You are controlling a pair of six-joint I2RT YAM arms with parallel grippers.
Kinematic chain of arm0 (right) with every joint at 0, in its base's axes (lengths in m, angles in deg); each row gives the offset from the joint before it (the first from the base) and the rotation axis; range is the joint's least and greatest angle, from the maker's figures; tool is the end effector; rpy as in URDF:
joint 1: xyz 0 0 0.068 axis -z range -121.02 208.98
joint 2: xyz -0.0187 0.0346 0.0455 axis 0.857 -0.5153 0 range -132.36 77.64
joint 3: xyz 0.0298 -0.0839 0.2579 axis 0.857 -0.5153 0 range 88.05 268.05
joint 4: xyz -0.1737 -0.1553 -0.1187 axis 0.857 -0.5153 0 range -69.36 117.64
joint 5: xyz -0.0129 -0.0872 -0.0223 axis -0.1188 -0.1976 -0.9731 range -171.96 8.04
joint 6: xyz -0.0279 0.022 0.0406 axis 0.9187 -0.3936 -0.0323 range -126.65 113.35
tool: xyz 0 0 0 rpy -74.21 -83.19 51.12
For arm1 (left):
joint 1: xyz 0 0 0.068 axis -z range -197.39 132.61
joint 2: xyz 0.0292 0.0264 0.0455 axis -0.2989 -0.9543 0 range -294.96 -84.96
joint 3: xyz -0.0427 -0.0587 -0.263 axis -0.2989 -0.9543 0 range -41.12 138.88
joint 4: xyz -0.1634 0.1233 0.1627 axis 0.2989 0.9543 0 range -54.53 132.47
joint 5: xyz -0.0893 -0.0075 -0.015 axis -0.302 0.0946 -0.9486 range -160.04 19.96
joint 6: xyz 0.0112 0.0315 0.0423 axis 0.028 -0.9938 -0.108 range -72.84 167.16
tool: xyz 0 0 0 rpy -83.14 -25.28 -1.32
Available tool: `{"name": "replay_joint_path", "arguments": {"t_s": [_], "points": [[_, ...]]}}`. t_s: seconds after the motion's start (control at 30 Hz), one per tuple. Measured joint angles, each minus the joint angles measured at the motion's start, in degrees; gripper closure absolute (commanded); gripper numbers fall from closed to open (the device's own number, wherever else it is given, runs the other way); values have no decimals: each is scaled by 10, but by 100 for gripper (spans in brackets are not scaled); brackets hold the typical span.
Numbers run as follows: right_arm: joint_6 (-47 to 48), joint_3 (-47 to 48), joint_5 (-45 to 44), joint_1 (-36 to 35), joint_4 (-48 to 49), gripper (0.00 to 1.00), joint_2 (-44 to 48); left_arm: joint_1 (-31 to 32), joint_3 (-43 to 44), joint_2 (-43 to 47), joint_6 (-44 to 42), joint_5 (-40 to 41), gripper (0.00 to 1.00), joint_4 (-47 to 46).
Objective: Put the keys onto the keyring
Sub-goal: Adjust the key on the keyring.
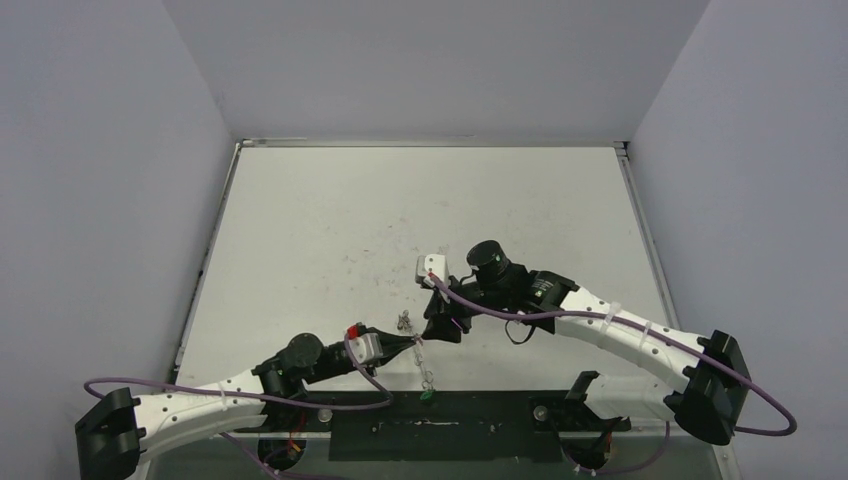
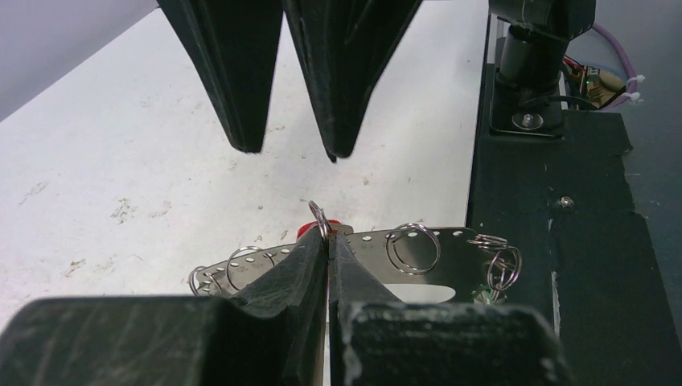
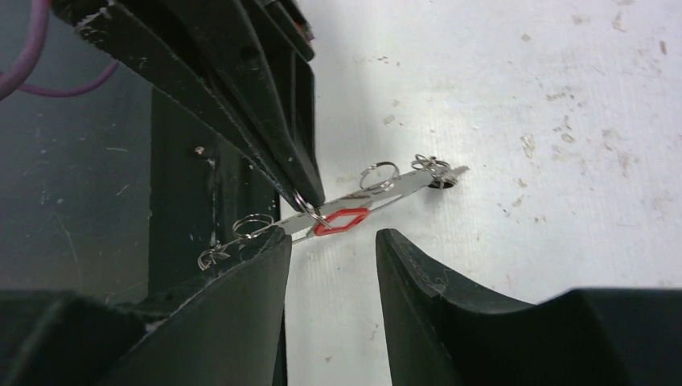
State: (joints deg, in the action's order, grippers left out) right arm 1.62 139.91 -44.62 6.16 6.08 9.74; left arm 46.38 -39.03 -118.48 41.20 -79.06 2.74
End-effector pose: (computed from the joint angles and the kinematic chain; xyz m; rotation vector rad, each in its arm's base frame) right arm 0.1361 0.2153 0.2856 -1.4861 1.7719 1.1389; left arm 0.0610 -0.1363 0.1852 1.0314 1.2523 -0.9115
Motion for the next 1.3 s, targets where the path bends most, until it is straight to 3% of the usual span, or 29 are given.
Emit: {"name": "replay_joint_path", "arguments": {"t_s": [0.23, 0.53, 0.63, 0.8, 1.0, 1.13, 1.3], "points": [[0, -60, 71, 0, 77, 59, 0, 0, -3, 2, 0, -6, 100, -23], [2, -102, 100, 0, 151, 67, 3, 0, -3, 4, 3, -15, 100, -31], [2, -103, 101, 0, 160, 76, 3, 0, -3, 4, 4, -15, 100, -31], [3, -105, 105, 0, 173, 100, 3, 0, -3, 4, 8, -19, 100, -32], [11, -105, 105, 2, 172, 100, 3, 0, -3, 5, 10, -15, 100, -31], [17, -101, 101, 2, 156, 100, 3, 0, -3, 12, 10, -12, 80, -22], [39, -46, 57, -8, 40, 100, -5, 0, 1, 47, 6, 8, 76, 15]]}}
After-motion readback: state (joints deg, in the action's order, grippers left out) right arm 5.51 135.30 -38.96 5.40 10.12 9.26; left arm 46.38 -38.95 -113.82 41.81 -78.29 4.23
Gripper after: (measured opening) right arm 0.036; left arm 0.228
